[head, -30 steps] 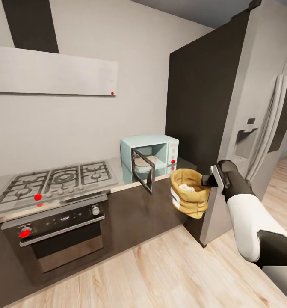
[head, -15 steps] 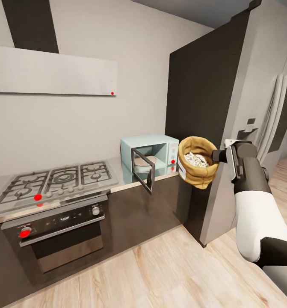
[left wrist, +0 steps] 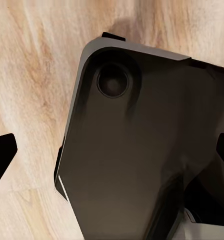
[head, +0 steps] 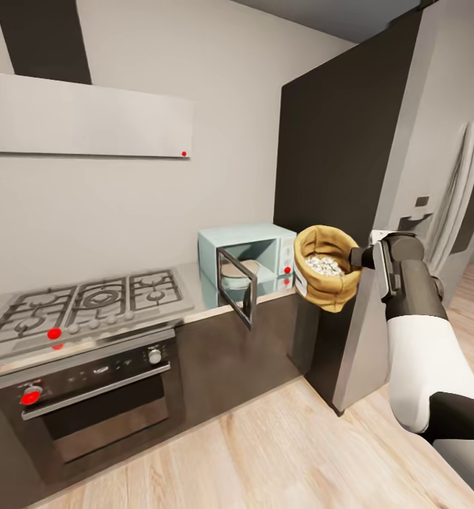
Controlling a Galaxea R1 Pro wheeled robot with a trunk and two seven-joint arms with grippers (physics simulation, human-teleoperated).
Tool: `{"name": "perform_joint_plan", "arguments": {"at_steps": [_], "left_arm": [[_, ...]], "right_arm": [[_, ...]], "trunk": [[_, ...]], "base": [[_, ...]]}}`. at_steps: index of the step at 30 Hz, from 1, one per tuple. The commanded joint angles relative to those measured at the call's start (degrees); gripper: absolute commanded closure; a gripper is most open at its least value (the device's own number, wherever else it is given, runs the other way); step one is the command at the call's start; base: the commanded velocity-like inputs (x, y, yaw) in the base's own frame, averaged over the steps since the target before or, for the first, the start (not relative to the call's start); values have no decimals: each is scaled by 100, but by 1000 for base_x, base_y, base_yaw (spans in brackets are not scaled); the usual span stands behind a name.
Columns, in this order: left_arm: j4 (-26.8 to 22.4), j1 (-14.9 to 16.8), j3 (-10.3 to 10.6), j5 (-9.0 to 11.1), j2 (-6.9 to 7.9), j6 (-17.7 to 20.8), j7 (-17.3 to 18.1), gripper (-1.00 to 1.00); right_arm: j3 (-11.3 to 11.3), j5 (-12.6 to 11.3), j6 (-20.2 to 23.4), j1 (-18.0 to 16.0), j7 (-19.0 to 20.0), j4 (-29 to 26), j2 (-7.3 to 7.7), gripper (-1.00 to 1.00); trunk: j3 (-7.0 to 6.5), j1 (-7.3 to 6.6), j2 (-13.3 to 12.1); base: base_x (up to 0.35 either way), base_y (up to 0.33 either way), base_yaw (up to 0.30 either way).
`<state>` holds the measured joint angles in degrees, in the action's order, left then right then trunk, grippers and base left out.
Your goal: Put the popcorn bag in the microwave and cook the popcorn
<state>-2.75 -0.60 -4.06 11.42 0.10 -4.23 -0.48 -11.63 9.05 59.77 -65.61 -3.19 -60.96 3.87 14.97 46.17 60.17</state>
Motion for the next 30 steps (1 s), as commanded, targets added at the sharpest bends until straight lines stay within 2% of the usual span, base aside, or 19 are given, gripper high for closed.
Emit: {"name": "perform_joint_plan", "arguments": {"at_steps": [1, 9, 17, 24, 30], "left_arm": [[-11, -2, -43, -1, -1, -2, -5, -100], [-8, -2, -51, 9, -1, 1, -5, -100], [-7, -2, -51, 10, -1, -6, -5, -100], [-7, -2, -51, 10, -1, -23, -5, -100], [-6, -2, -59, 10, 7, -25, -5, -100]], "right_arm": [[-2, 5, 23, -4, -12, -3, -4, 100], [-6, -12, 23, -4, -15, -3, -22, 100], [-15, -18, 23, -4, -15, 44, -26, 100], [-21, -2, 23, 7, -35, 245, -2, 100], [-24, -14, 23, 334, -12, 517, 18, 100]], "trunk": [[6, 4, 3], [6, 4, 3], [6, 4, 3], [6, 4, 3], [6, 4, 3]], "base": [[319, 0, 0], [322, 0, 14], [319, 0, 238], [43, 0, 96], [0, 0, 1]]}}
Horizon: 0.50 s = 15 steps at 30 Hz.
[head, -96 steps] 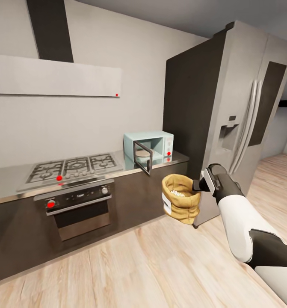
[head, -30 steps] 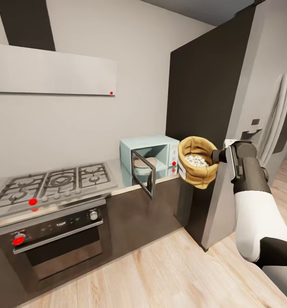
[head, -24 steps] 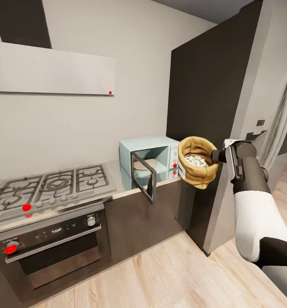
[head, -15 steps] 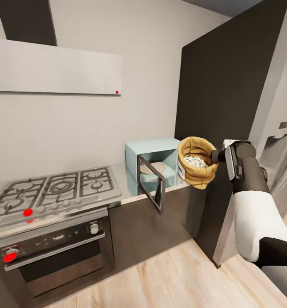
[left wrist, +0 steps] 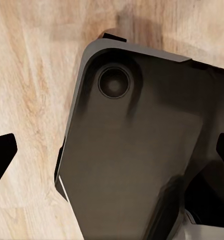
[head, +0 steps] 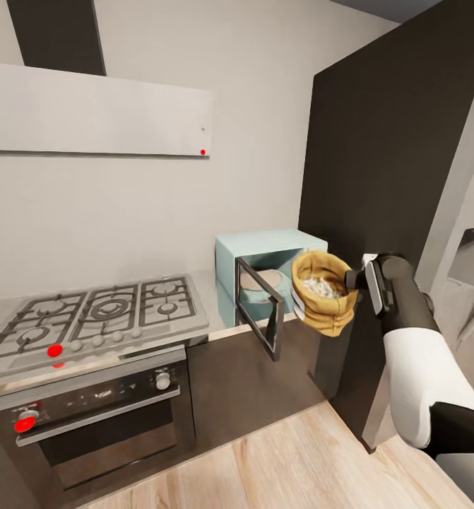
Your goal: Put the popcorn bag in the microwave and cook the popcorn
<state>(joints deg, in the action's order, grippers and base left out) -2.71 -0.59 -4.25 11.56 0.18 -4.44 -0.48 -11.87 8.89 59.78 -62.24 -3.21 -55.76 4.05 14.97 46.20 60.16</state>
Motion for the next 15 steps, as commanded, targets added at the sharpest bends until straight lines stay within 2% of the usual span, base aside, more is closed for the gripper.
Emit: {"name": "perform_joint_plan", "arguments": {"at_steps": [1, 10, 15], "left_arm": [[-10, -2, -40, -5, -1, -5, -4, -100], [-15, -2, -20, -25, -22, -22, -4, -100], [-10, -2, -31, -6, -10, -5, -4, -100]], "right_arm": [[-4, 5, 22, 4, -7, 1, 0, 100], [-8, -50, 22, 10, 4, 4, -8, 100], [-8, -4, 22, 81, -9, 13, -2, 100]], "trunk": [[6, 0, 4], [6, 0, 4], [6, 0, 4]], "base": [[0, 0, 0], [13, 0, 0], [287, 0, 0]]}}
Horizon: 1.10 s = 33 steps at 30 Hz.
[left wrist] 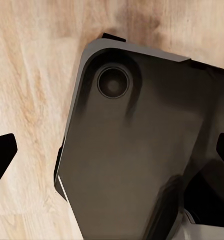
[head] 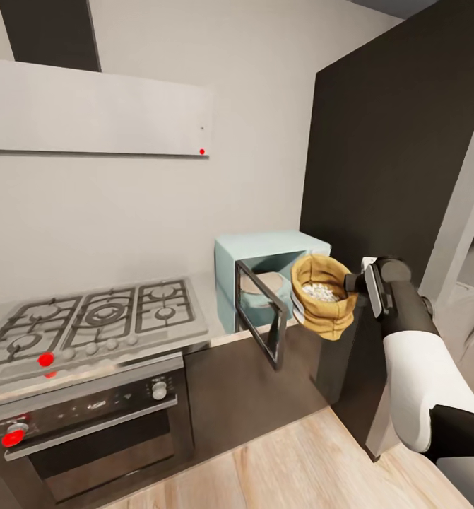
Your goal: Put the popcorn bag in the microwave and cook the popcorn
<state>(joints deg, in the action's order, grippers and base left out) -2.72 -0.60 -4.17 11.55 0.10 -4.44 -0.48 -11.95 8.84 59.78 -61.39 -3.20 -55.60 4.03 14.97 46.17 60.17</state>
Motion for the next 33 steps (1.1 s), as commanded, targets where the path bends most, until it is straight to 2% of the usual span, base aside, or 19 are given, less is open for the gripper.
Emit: {"name": "perform_joint_plan", "arguments": {"at_steps": [1, 18, 33], "left_arm": [[-10, -2, -41, -4, -1, -4, -4, -100], [-10, -2, -48, -5, -12, -7, -4, -100], [-9, -2, -48, 4, 0, 23, -13, -100]], "right_arm": [[0, 2, 22, 13, -7, -4, 0, 100], [0, -58, 22, 30, 21, -3, -42, 100], [8, -32, 22, 30, 4, 51, -71, 100]], "trunk": [[6, 4, 3], [6, 4, 3], [6, 4, 3]], "base": [[292, 0, 0], [21, -5, 0], [103, -254, 7]]}}
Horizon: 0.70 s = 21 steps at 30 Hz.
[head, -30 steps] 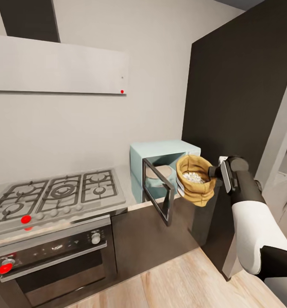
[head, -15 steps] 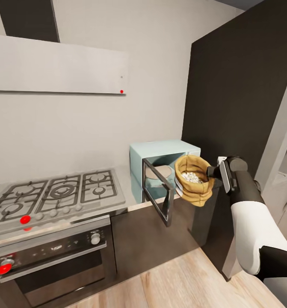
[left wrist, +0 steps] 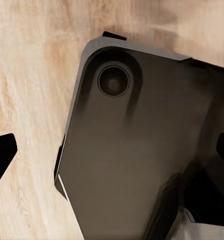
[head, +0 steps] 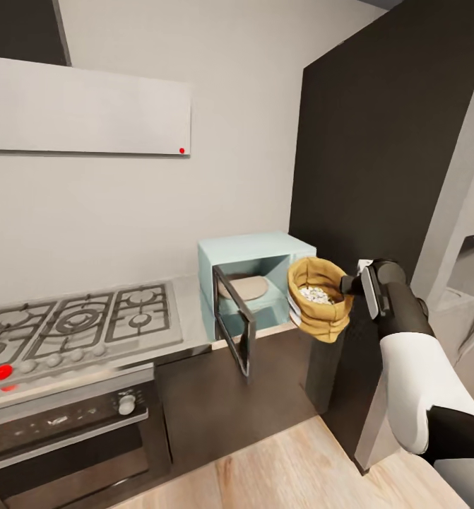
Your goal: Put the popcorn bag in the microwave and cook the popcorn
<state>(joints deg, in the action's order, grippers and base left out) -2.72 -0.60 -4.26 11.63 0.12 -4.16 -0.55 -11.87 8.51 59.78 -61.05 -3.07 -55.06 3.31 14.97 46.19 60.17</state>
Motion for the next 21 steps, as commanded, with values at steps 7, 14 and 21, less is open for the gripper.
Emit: {"name": "perform_joint_plan", "arguments": {"at_steps": [7, 14, 21], "left_arm": [[-9, -2, -40, -2, 5, -13, 1, -100], [-9, -2, -42, -2, 6, -15, -1, -100], [-9, -2, -41, -2, 6, -15, 2, -100]], "right_arm": [[0, 17, 22, -3, -14, 220, 2, 100], [0, 19, 22, -3, -9, 224, -2, 100], [0, 19, 22, -3, -9, 224, -5, 100]], "trunk": [[6, 1, 4], [6, 1, 4], [6, 1, 4]], "base": [[108, -172, 245], [14, -5, 266], [0, 0, 230]]}}
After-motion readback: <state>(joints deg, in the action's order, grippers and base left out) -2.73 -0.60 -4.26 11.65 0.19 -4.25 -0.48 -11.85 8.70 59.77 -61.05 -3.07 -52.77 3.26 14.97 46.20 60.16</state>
